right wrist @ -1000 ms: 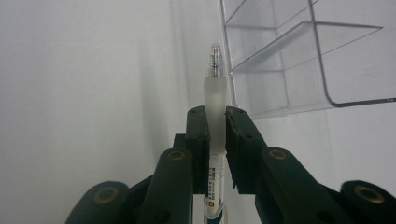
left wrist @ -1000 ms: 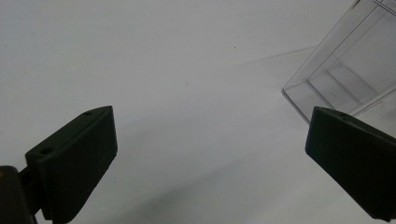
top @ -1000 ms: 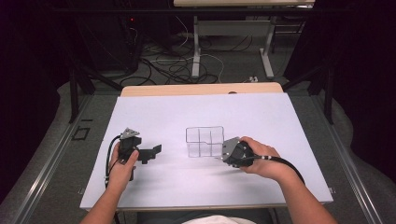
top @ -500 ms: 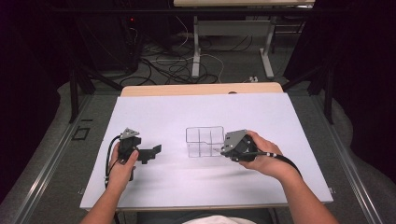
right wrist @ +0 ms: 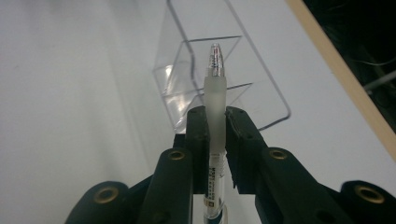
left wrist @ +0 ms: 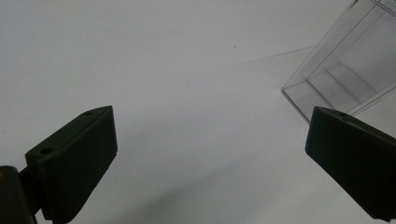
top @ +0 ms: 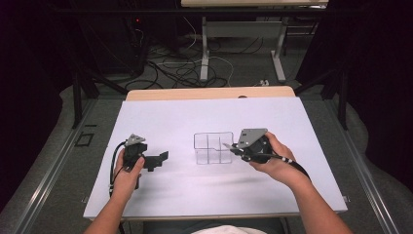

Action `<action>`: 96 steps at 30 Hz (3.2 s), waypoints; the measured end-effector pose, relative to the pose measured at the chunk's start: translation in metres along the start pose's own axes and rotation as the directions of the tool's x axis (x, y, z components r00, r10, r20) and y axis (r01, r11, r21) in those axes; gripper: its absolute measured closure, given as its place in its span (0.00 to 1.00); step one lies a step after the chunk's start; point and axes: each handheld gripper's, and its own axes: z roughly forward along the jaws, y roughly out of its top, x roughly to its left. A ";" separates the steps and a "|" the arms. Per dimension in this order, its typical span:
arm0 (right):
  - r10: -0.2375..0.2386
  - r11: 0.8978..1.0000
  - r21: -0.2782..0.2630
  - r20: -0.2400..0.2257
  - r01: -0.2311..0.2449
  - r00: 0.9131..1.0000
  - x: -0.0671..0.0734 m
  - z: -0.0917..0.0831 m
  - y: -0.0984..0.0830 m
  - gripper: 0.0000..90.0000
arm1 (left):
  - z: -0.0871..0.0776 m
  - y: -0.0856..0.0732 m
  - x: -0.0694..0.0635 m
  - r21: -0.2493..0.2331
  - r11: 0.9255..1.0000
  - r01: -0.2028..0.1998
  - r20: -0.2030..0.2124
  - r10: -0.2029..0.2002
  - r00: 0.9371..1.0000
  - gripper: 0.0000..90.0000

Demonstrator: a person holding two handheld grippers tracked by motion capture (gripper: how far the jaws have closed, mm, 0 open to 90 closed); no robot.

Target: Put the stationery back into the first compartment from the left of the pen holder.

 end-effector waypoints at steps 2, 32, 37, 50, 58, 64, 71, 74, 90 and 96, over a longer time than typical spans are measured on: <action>0.034 0.999 -0.012 0.035 -0.034 0.999 -0.004 0.000 -0.002 0.89 | 0.000 0.000 0.000 0.001 1.000 0.000 -0.001 0.000 1.000 0.03; 0.387 0.902 -0.249 0.108 -0.351 0.916 -0.078 0.005 0.020 0.89 | 0.003 0.000 -0.001 0.011 1.000 0.002 0.003 -0.002 1.000 0.03; 0.402 0.878 -0.317 0.075 -0.360 0.913 -0.077 0.005 0.038 0.89 | 0.003 0.000 -0.001 0.011 1.000 0.003 0.003 -0.003 1.000 0.03; 0.335 0.840 -0.448 -0.013 -0.305 0.942 -0.050 0.007 0.088 0.89 | 0.003 0.000 -0.001 0.009 1.000 0.000 0.004 0.000 1.000 0.03; 0.330 0.812 -0.487 -0.073 -0.322 0.941 -0.036 0.019 0.101 0.89 | 0.002 0.000 0.000 0.006 1.000 0.000 0.006 0.000 1.000 0.03; 0.341 0.789 -0.515 -0.087 -0.335 0.936 -0.026 0.029 0.100 0.89 | 0.002 0.000 0.000 0.006 1.000 -0.001 0.006 0.001 1.000 0.03; 0.375 0.768 -0.527 -0.091 -0.364 0.922 -0.015 0.043 0.094 0.89 | 0.002 0.000 0.000 0.008 1.000 -0.002 0.003 0.002 1.000 0.03; 0.382 0.768 -0.522 -0.093 -0.372 0.919 -0.012 0.049 0.090 0.89 | 0.002 0.000 -0.001 0.008 1.000 -0.003 0.003 0.003 1.000 0.03; 0.439 0.772 -0.471 -0.091 -0.427 0.894 -0.003 0.078 0.063 0.89 | 0.002 0.000 0.000 0.007 1.000 -0.003 0.006 0.003 1.000 0.03; 0.459 0.773 -0.448 -0.096 -0.450 0.883 0.003 0.082 0.055 0.89 | 0.003 0.001 -0.001 0.013 1.000 -0.012 0.007 0.012 1.000 0.03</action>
